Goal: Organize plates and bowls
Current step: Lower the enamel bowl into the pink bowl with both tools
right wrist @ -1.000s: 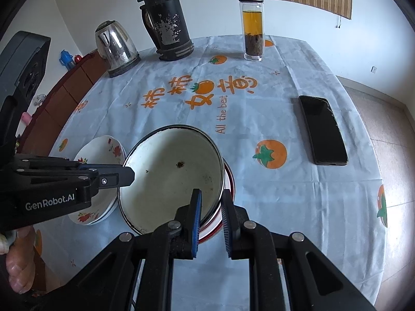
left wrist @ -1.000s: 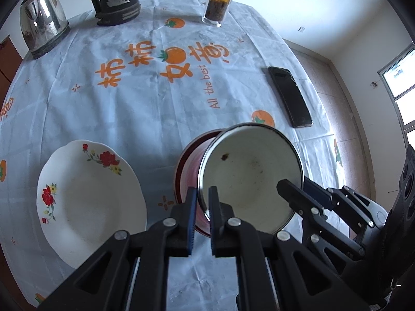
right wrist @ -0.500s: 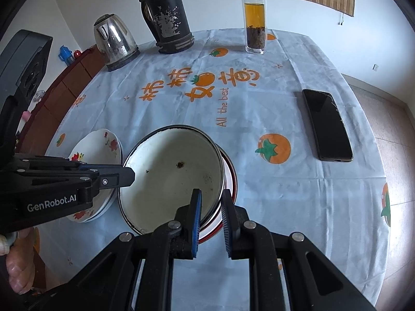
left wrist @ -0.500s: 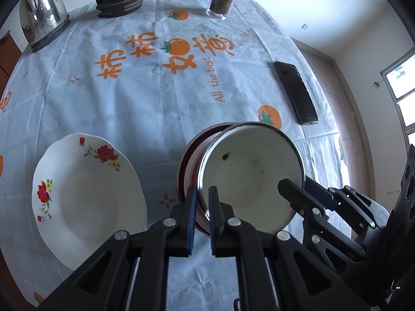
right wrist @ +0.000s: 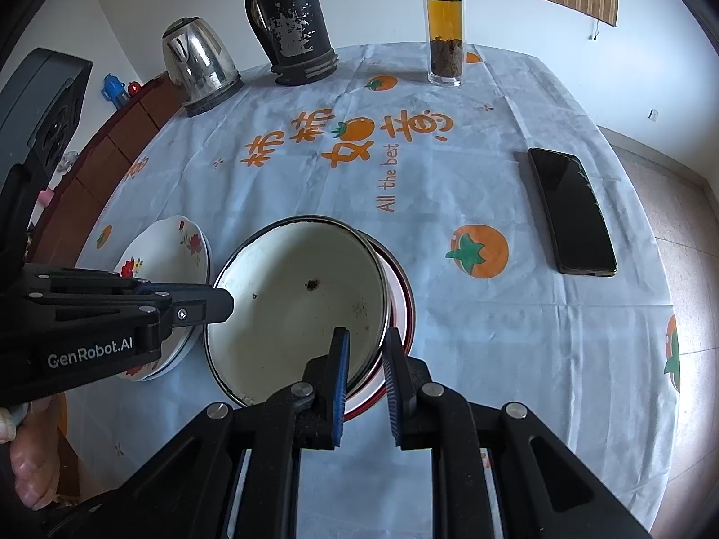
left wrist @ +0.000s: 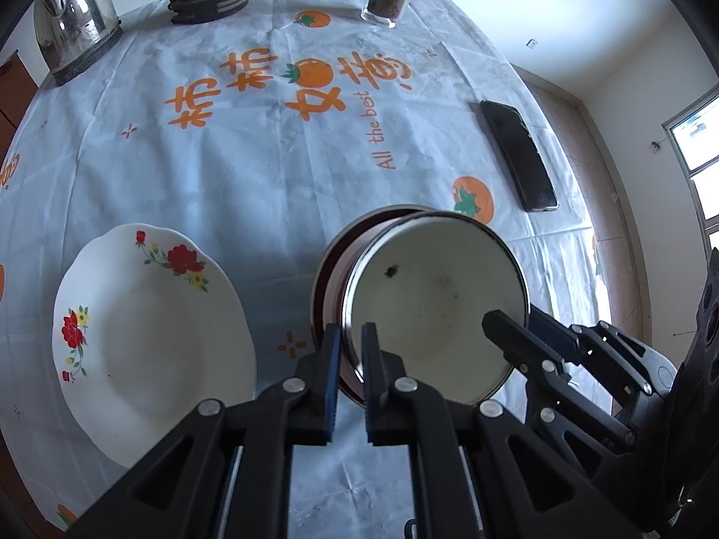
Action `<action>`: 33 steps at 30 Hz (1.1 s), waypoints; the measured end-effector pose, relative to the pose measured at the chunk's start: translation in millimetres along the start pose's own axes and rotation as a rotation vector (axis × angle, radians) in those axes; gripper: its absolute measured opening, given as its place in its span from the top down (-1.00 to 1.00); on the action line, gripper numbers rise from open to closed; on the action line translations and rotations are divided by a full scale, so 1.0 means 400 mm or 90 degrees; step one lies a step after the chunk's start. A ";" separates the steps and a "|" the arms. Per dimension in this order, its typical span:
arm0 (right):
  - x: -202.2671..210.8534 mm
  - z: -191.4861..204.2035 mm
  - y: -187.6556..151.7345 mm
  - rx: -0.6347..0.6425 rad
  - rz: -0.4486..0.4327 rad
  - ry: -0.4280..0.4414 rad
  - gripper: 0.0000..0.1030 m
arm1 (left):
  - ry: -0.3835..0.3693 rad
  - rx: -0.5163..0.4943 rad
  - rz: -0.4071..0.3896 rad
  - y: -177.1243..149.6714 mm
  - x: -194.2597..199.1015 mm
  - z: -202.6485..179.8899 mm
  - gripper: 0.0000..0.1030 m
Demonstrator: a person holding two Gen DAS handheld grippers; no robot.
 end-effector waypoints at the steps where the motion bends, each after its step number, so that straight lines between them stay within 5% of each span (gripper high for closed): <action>1: -0.001 0.000 -0.001 0.000 0.000 0.000 0.68 | 0.000 0.000 0.001 -0.001 -0.002 0.000 0.90; 33: 0.001 0.003 -0.006 0.001 -0.004 -0.001 0.68 | 0.000 0.001 0.000 -0.006 -0.010 0.003 0.90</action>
Point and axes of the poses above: each gripper's, at about its wrist camera, not at the fingertips, and x roughly against the way its jaws point, z to its left, y to its top, the point moved 6 cm from there along -x, roughly the way its jaws point, and after that the axes turned 8 degrees about -z, right-handed, at the moved point
